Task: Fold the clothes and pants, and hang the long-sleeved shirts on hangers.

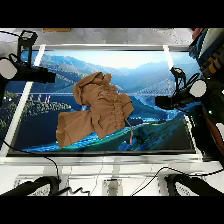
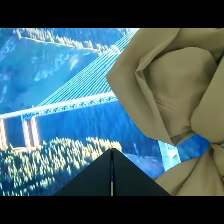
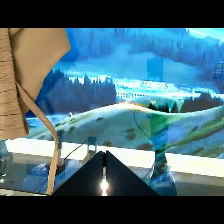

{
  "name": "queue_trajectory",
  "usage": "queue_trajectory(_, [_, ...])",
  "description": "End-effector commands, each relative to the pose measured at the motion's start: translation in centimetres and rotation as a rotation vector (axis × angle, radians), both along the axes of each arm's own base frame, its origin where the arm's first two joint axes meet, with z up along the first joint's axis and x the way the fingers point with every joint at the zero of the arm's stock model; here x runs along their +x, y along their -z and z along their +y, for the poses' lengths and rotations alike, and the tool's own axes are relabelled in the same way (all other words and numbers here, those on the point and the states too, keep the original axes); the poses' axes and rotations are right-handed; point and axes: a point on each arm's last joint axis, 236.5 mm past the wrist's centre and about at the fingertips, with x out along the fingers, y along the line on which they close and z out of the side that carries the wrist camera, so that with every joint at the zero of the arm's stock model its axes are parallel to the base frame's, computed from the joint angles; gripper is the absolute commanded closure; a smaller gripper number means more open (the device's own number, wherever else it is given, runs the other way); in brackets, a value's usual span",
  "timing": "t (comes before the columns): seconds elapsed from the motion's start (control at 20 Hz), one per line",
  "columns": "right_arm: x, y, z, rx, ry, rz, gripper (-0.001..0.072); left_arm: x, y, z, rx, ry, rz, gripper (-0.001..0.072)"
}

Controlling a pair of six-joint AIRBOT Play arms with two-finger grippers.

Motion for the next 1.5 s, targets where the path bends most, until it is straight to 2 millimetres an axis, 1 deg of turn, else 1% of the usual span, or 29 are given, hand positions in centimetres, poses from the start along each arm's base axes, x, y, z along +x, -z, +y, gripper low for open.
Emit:
queue_trajectory(0.0, [0.0, 0.0, 0.0, 0.000, 0.000, -0.001, 0.0683, 0.0, 0.0, 0.0, 0.000, 0.000, 0.000, 0.0687])
queue_trajectory(0.7, [0.0, 0.0, 0.1, 0.004, 0.000, -0.001, 0.0683, 0.0, 0.0, 0.0, 0.000, 0.000, 0.000, 0.0687])
queue_trajectory(0.85, [0.8, -0.3, 0.2, 0.007, 0.003, -0.035, 0.0683, 0.0, 0.0, 0.0, 0.000, 0.000, 0.000, 0.0686])
queue_trajectory(0.9, [0.7, -0.1, 0.2, 0.000, -0.017, -0.030, 0.0684, 0.0, 0.0, 0.0, 0.000, -0.001, 0.000, 0.0687])
queue_trajectory(0.95, [0.3, 0.0, 0.5, -0.012, -0.090, -0.028, 0.0685, 0.0, 0.0, 0.0, 0.000, -0.001, 0.000, 0.0686])
queue_trajectory(1.05, [-1.4, 0.5, 2.3, 0.016, -0.275, -0.015, 0.0684, 0.0, 0.0, 0.0, -0.001, -0.001, 0.000, 0.0686])
queue_trajectory(1.1, [-2.4, 1.0, 3.5, 0.065, -0.305, -0.002, 0.0684, 0.0, 0.0, 0.0, -0.001, -0.001, 0.000, 0.0687])
queue_trajectory(1.15, [-3.3, 1.7, 4.3, 0.106, -0.313, 0.004, 0.0684, -0.2, 0.2, 0.0, -0.001, -0.001, 0.012, 0.0687])
queue_trajectory(1.25, [-5.1, 3.7, 5.8, 0.194, -0.288, -0.004, 0.0685, -1.6, 1.4, 0.2, 0.005, -0.003, 0.090, 0.0687])
queue_trajectory(1.35, [-7.2, 5.5, 7.9, 0.322, -0.265, -0.019, 0.0684, -3.1, 2.6, 0.9, 0.023, -0.015, 0.171, 0.0686])
queue_trajectory(1.45, [-8.1, 8.0, 9.4, 0.452, -0.139, -0.009, 0.0674, -4.7, 3.6, 1.1, 0.024, -0.019, 0.250, 0.0686])
